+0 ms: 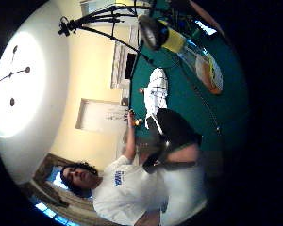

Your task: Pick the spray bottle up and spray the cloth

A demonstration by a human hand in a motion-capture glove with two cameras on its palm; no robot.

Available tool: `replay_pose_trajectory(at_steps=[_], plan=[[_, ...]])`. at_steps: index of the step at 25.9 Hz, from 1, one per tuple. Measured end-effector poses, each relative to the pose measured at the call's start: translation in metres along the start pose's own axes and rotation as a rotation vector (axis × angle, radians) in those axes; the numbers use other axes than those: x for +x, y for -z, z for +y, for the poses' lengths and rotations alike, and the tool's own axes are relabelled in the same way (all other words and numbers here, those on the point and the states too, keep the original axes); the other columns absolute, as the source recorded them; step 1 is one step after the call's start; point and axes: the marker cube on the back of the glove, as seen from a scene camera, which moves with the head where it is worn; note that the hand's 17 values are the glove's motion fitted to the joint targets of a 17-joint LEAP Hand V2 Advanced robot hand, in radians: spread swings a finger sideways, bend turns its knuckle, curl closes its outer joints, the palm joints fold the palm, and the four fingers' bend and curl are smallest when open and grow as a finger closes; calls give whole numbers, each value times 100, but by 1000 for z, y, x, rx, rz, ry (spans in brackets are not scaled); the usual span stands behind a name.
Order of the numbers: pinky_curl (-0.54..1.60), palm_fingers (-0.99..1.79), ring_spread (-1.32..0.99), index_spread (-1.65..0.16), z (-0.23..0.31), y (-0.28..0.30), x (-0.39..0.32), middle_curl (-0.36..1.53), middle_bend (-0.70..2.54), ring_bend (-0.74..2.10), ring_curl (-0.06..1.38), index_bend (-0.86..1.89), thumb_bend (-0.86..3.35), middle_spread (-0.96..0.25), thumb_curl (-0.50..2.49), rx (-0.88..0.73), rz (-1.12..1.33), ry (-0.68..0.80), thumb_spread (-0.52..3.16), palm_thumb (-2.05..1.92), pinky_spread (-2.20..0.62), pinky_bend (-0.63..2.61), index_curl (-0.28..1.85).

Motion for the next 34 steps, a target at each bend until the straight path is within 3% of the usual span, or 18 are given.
replay_pose_trajectory(at_steps=[5,10,14,27,34], plan=[[34,59,-8,-42,3,5,13,32,19,44,31,9,6,-8,34,97,-69,4,113,70,20,37,21],[36,108,-14,-37,3,11,14,33,20,56,34,9,7,-14,37,160,-109,22,111,78,-6,50,21],[44,129,-17,-33,2,14,15,39,29,59,39,16,8,-18,41,201,-148,30,105,85,-12,62,25],[63,138,-23,-30,0,18,23,59,67,87,57,54,4,-23,53,254,-280,46,102,86,-12,84,45],[72,127,-23,-28,-1,15,21,70,84,102,66,73,3,-24,60,272,-284,55,91,87,-11,92,55]])
